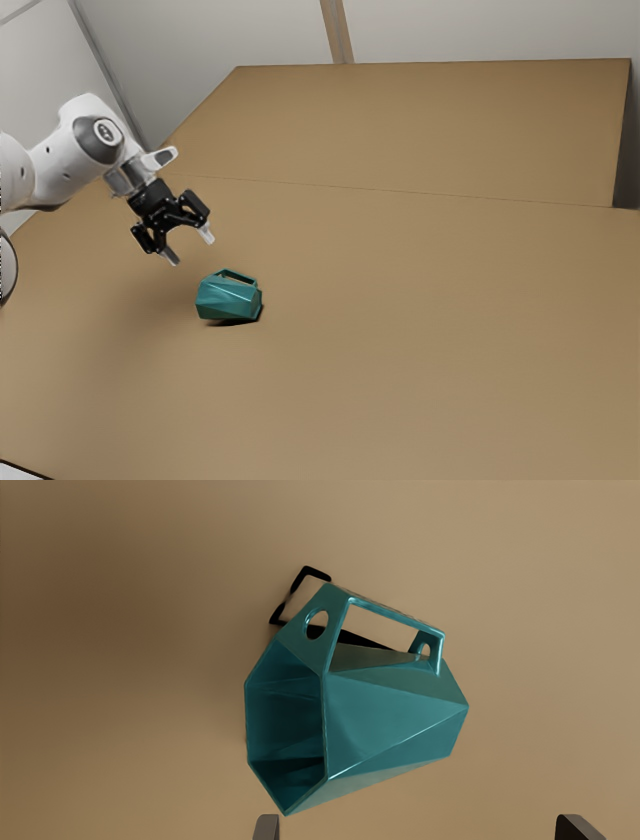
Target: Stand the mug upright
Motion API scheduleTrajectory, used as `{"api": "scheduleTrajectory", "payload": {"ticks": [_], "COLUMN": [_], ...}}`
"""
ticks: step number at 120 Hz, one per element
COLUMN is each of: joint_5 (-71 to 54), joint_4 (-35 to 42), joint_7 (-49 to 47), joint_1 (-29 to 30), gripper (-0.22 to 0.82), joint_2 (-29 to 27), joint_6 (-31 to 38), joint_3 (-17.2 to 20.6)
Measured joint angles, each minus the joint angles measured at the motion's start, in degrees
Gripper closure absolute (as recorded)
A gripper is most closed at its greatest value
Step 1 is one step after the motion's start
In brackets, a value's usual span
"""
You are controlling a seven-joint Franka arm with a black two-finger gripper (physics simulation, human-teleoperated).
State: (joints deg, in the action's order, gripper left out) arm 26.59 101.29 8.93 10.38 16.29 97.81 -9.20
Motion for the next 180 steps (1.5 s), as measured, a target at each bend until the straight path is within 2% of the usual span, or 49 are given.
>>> {"api": "scheduleTrajectory", "payload": {"ticks": [53, 114, 120, 135, 143, 153, 180], "joint_5": [4.82, 13.62, 13.82, 13.64, 13.48, 13.24, 12.64], "joint_4": [1.31, 3.02, 2.99, 2.85, 2.65, 2.43, 0.43], "joint_7": [0.57, 0.88, 0.85, 0.77, 0.73, 0.66, 0.08], "joint_1": [0.75, 0.17, 0.11, -0.11, -0.34, -0.66, -0.90], "gripper": [0.00, 0.01, 0.07, 0.39, 0.52, 0.60, 0.74], "joint_2": [5.96, 7.64, 7.65, 7.70, 7.66, 7.64, 7.33], "joint_6": [0.78, 1.00, 1.16, 1.45, 1.57, 1.73, 1.85], "joint_3": [-1.08, -0.55, -0.50, -0.36, -0.10, 0.27, 2.30]}}
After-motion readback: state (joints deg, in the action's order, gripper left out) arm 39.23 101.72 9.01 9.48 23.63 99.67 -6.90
